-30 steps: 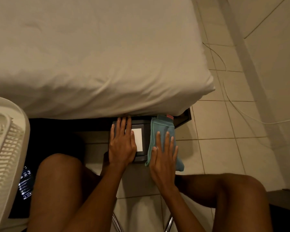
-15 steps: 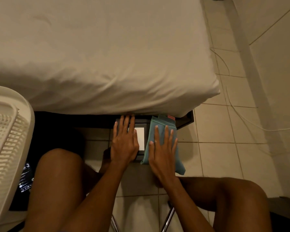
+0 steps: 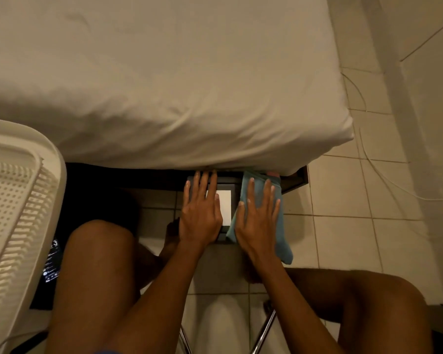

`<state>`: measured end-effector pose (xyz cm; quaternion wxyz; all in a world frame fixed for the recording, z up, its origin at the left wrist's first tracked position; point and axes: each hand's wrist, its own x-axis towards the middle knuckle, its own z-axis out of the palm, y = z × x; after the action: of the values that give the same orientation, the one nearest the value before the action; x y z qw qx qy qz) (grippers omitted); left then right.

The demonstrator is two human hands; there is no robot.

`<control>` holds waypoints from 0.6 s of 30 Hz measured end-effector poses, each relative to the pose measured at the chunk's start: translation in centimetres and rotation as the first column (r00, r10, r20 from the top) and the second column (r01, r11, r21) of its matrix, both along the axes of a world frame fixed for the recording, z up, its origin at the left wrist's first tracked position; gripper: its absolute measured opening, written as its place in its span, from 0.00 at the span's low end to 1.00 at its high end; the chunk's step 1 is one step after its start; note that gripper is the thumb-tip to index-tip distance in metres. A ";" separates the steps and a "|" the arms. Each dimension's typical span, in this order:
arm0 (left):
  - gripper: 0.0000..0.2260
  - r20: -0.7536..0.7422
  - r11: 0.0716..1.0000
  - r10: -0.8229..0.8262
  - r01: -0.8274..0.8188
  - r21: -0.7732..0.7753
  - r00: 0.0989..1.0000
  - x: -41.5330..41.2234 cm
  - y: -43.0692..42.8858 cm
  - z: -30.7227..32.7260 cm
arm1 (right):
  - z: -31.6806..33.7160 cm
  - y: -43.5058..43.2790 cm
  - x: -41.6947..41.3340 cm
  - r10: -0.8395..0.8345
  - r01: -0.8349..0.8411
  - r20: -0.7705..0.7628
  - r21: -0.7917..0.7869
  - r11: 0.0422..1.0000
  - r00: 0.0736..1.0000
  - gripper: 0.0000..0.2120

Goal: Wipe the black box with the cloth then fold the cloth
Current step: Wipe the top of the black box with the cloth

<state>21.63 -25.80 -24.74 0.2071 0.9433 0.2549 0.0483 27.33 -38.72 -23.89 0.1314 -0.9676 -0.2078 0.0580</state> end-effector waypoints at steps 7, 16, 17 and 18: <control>0.25 0.006 1.000 0.003 -0.003 -0.001 1.000 -0.1 -0.1 0.1 | -0.2 -0.7 -4.8 -0.007 0.007 0.017 -0.006 1.000 1.000 0.29; 0.25 -0.037 1.000 -0.018 0.019 0.011 0.999 -0.2 0.0 0.0 | 0.6 -0.6 -3.8 0.024 -0.023 -0.019 0.064 0.998 1.000 0.29; 0.25 -0.039 1.000 -0.021 0.022 0.014 0.999 -0.3 0.0 0.0 | 0.4 -1.0 -4.0 0.040 -0.039 -0.020 0.053 0.998 0.999 0.29; 0.25 -0.040 1.000 -0.023 0.024 0.017 0.999 -0.3 -0.1 0.0 | 0.1 -1.0 -3.6 0.055 -0.054 -0.016 0.047 0.997 0.998 0.29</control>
<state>21.37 -25.86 -24.72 0.1942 0.9488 0.2474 0.0291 23.72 -39.77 -23.76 0.1542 -0.9576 -0.2343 0.0651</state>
